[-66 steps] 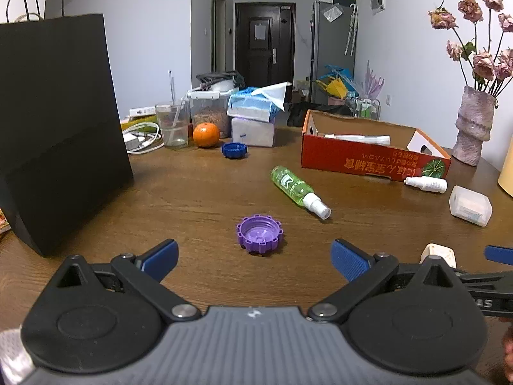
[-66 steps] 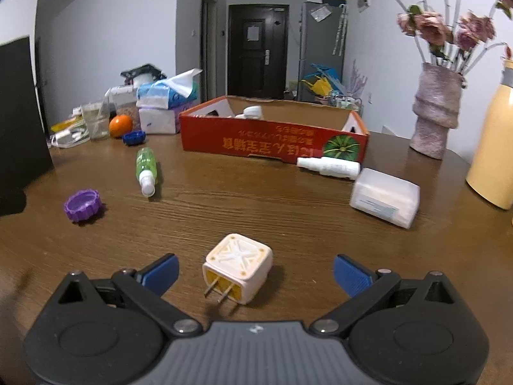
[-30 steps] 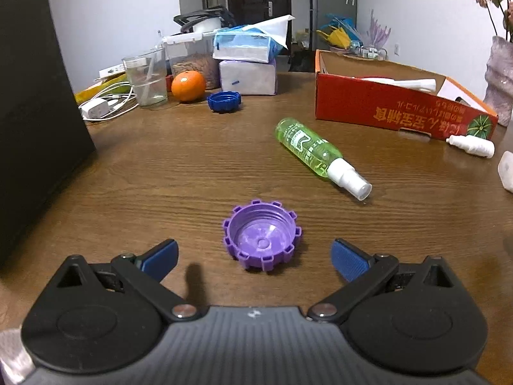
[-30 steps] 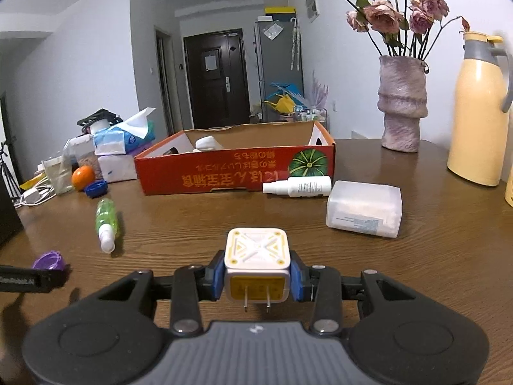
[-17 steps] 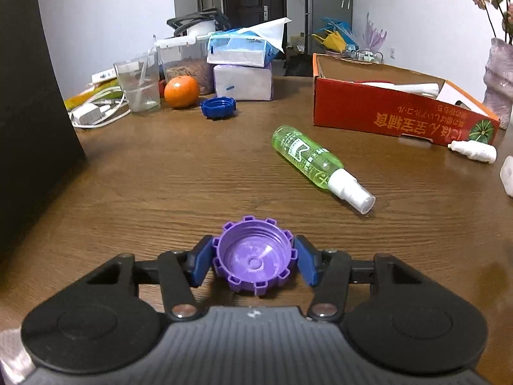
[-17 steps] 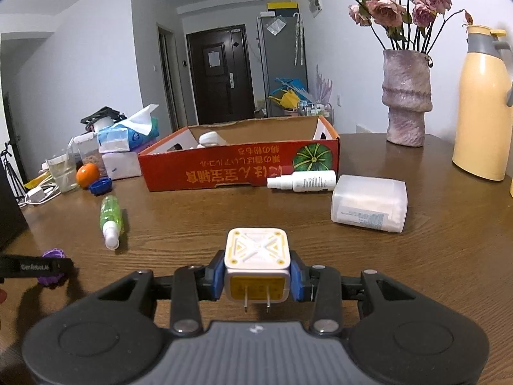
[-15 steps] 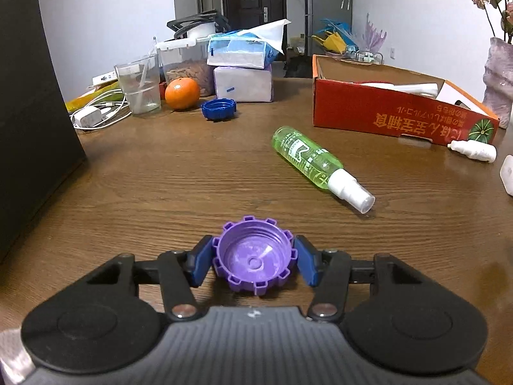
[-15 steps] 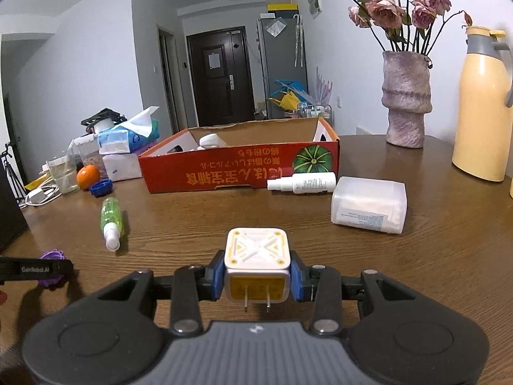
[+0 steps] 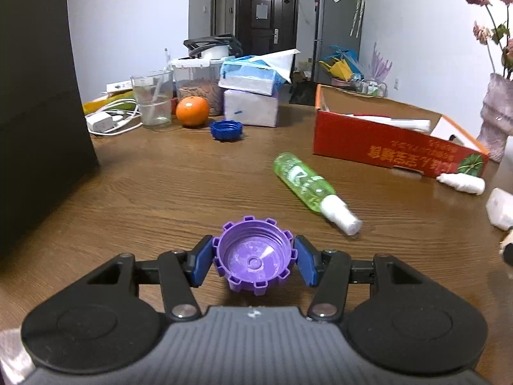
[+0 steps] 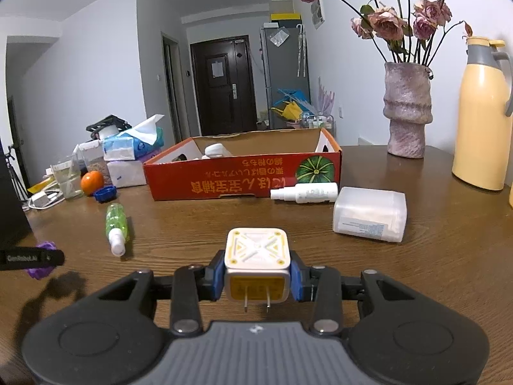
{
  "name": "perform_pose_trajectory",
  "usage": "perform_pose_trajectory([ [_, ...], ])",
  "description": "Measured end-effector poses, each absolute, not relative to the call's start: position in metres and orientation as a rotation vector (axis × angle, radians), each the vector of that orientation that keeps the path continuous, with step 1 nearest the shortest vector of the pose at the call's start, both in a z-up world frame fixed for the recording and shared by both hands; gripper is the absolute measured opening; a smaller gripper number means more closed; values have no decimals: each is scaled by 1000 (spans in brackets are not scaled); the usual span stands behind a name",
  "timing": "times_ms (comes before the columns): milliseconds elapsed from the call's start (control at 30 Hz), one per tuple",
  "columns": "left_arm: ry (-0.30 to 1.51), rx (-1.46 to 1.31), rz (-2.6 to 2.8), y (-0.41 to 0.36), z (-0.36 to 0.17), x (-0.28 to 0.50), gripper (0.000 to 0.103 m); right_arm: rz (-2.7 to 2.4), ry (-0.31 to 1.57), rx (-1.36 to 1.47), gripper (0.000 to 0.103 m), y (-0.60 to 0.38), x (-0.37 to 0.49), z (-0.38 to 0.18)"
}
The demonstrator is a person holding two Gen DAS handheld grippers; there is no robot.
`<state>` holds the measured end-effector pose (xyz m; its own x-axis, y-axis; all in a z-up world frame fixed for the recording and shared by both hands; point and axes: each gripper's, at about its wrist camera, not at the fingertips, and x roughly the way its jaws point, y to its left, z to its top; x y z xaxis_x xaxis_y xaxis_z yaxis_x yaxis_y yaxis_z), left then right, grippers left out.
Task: Organize rigid objects
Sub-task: 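Carry the plug adapter and purple cap with both grippers over the box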
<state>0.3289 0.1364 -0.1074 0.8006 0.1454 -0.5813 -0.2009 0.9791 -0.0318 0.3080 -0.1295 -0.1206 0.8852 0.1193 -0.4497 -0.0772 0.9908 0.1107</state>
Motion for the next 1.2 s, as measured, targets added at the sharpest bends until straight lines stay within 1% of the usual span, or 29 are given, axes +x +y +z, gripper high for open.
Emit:
perform_pose_trajectory([
  [267,558,-119,145,107,-92,315,55,127,456,125,38,-135,305,-112],
  [533,489,-98,122,82,-59,320,55,147,416,114,38,-143,313,-92],
  [933,410,-137,127,63,-23,345,55,128,355,137,38,-154,341,-64],
  [1200,395,-147,140,55,-15,373,55,118,344,155,38,-148,369,-54],
])
